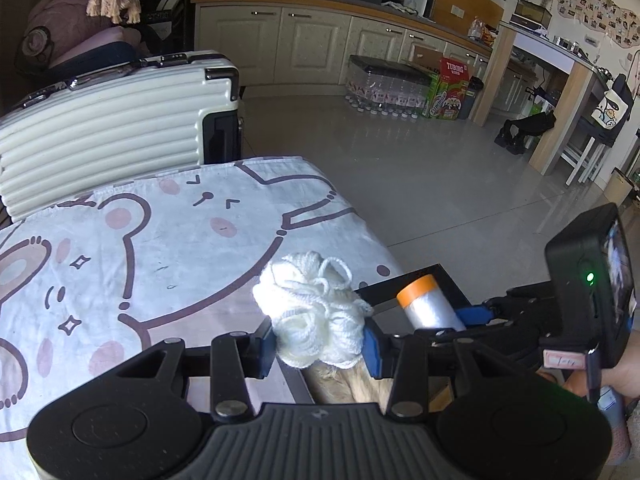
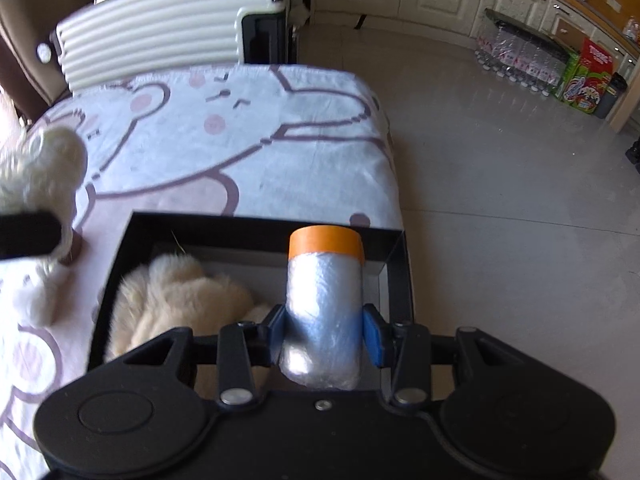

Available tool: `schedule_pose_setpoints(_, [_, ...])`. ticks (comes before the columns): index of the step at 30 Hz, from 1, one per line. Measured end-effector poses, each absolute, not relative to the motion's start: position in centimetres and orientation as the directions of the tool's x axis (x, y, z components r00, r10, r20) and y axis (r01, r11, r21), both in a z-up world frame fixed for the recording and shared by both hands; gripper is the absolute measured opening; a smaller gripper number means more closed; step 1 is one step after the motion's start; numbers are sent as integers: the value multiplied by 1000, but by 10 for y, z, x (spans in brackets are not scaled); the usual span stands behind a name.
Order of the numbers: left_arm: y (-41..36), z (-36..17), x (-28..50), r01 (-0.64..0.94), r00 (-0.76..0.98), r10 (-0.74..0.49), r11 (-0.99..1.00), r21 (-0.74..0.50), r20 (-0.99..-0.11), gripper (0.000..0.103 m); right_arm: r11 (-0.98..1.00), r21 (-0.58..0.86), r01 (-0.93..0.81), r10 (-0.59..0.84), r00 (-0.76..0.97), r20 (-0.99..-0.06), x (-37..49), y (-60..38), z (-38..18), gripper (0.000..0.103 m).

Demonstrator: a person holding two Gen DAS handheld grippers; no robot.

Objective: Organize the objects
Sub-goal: 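Lower the bottle into the black box with right tool while left tool carries the yarn ball over it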

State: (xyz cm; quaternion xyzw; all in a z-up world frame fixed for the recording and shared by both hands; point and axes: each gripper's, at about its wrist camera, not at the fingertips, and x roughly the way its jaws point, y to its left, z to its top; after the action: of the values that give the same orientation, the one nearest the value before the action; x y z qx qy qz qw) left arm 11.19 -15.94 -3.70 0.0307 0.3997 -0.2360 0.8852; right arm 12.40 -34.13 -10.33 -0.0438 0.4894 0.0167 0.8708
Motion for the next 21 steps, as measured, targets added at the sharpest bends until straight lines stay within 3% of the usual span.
schedule_pose_setpoints(12, [-184,-58,125,482,520,-426,862,-157,-740,43,994,-63,-94,-25,357,-934,127,-348,-133,42])
schedule_pose_setpoints(21, [-199,-63,123,534,495,-457,831,-156,-739,43,999,-35,-23,-25,368,-930,125,-355,-124,42])
